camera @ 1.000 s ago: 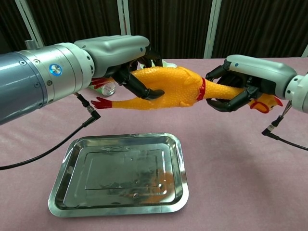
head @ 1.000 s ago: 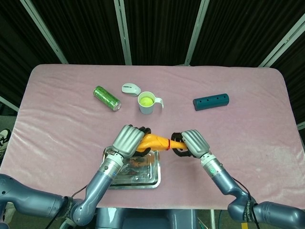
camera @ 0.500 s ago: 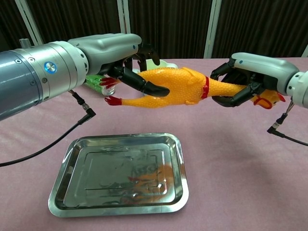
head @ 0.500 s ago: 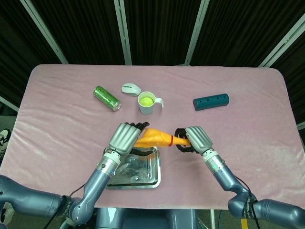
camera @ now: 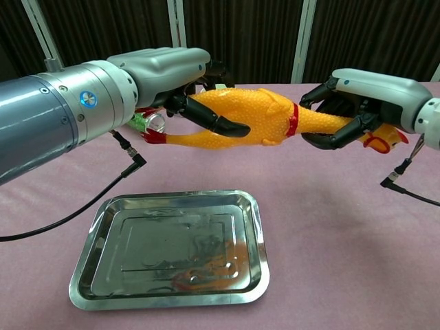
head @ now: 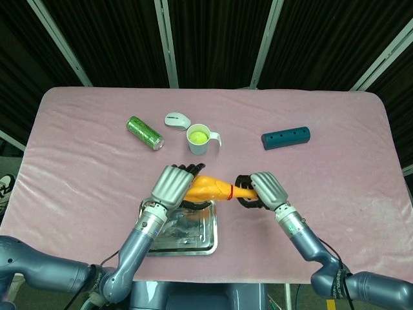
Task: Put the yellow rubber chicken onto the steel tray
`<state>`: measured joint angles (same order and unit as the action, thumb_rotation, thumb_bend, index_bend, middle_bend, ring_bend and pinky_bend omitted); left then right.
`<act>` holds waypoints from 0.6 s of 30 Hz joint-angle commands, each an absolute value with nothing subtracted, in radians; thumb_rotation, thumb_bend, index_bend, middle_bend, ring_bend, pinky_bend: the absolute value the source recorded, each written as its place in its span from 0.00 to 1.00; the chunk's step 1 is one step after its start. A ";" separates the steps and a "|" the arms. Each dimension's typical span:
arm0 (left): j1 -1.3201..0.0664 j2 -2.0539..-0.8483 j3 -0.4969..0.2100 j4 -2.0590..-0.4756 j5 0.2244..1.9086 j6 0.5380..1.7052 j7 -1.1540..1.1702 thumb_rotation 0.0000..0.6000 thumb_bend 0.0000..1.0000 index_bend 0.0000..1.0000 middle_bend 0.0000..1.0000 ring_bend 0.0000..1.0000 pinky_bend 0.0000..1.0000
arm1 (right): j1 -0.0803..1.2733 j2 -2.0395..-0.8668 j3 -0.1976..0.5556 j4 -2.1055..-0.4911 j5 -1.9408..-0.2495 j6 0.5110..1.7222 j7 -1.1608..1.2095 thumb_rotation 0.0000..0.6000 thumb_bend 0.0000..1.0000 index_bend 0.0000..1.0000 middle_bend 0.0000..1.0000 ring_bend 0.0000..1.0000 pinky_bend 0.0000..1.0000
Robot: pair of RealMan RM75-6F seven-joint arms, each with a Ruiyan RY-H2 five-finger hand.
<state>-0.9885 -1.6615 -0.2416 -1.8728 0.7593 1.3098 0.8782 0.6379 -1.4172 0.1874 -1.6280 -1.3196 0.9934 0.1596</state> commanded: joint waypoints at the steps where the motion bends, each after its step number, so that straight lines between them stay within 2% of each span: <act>1: -0.993 -1.669 -0.243 -1.872 0.755 1.308 0.884 0.69 0.12 0.24 0.35 0.41 0.50 | 0.635 -1.413 0.185 -1.635 -1.326 0.997 0.166 1.00 0.78 1.00 0.78 0.72 0.85; 3: -0.995 -1.674 -0.243 -1.869 0.756 1.307 0.886 0.74 0.23 0.28 0.38 0.41 0.51 | 0.634 -1.410 0.184 -1.639 -1.331 0.999 0.173 1.00 0.78 1.00 0.78 0.72 0.85; 6: -0.994 -1.683 -0.243 -1.864 0.767 1.307 0.877 0.93 0.39 0.38 0.46 0.46 0.54 | 0.632 -1.407 0.181 -1.643 -1.339 1.003 0.176 1.00 0.78 1.00 0.78 0.72 0.85; 8: -0.992 -1.689 -0.241 -1.858 0.783 1.310 0.867 1.00 0.47 0.45 0.52 0.50 0.57 | 0.630 -1.405 0.180 -1.644 -1.342 1.007 0.176 1.00 0.79 1.00 0.78 0.72 0.85; 10: -0.989 -1.695 -0.238 -1.850 0.799 1.315 0.861 1.00 0.55 0.51 0.58 0.55 0.59 | 0.629 -1.403 0.180 -1.646 -1.343 1.009 0.181 1.00 0.79 1.00 0.78 0.72 0.85; 18: -0.980 -1.703 -0.234 -1.834 0.830 1.319 0.847 1.00 0.74 0.63 0.69 0.63 0.64 | 0.625 -1.401 0.178 -1.645 -1.348 1.013 0.193 1.00 0.79 1.00 0.78 0.72 0.86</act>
